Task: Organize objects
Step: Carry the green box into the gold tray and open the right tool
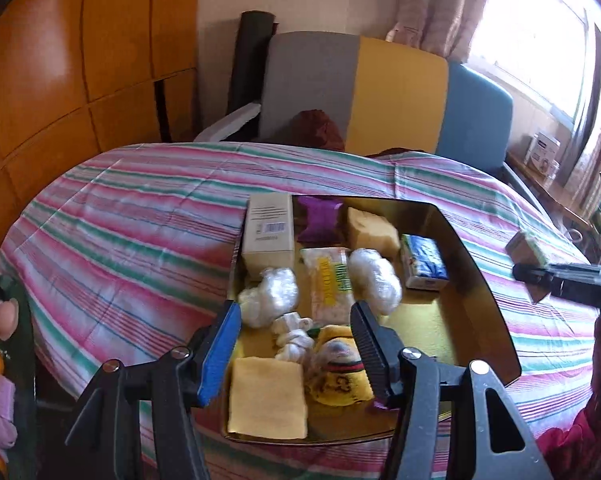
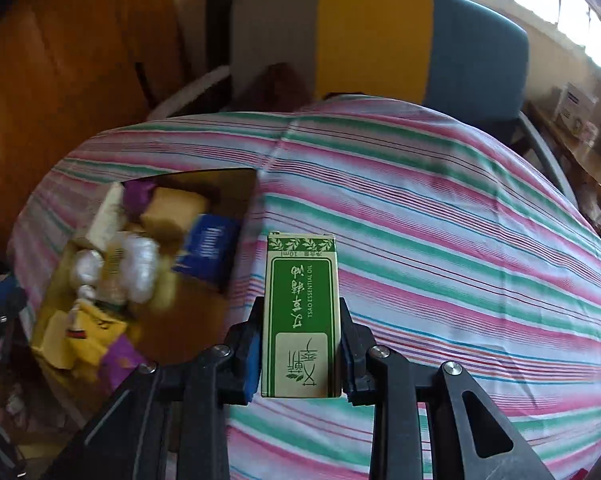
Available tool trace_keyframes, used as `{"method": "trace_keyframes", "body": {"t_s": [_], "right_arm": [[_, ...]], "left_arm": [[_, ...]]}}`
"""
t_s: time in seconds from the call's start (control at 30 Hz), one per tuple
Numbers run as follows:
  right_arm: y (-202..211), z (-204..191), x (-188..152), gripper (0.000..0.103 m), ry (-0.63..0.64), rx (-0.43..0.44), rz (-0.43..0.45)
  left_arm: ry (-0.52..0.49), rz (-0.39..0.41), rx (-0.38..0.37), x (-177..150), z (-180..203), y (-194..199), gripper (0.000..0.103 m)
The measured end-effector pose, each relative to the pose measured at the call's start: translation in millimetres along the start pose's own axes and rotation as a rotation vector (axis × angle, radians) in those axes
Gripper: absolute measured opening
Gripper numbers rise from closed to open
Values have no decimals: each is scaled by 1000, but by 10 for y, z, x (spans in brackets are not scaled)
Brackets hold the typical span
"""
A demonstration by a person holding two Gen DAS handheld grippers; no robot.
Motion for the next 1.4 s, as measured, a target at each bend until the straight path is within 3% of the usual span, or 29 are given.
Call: {"method": "trace_keyframes", "body": {"t_s": [0.1,0.23,0.43,0.57,0.7,0.83,0.97,1.2,1.33,1.4], "right_arm": [[-204,-443,-11,31,48,55,-34],[-608,-690,-76,31,31,53,-104],[-1066,-768,-188,32,8,31,-175],[-1179,-727,-275,38,-4,20,-191],[-1047,-741,-301,48,0,36,-155],[-703,-802,-279,63,6,39,-42],[-374,-854,-286,69,-5,34,70],[-102,-912,-426,70,-9,13,145],[-112,-902,-530,70,-19,11,136],[-113,-902,-576,70,-20,10,133]], "left_arm": [[8,-2,43,-30,-104,-9,66],[5,0,69,-59,-179,-19,66],[-20,45,82,-49,-114,33,66],[1,43,101,-44,-109,12,66],[19,49,122,-29,-126,34,66],[26,107,139,5,-133,162,66],[41,117,144,17,-120,232,66],[39,109,107,-66,-34,296,66],[31,139,116,-82,-4,342,54],[21,160,132,-84,3,374,53]]}}
Point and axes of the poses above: each gripper's, at about its wrist camera, not at the fingertips, and y roughly against the way its jaws point, z to its right, x to its top, the point moved 4 cm from there along -y, roughly the way its jaws point, and after that the axes turned 7 degrees about x, right-handed, at the moved point
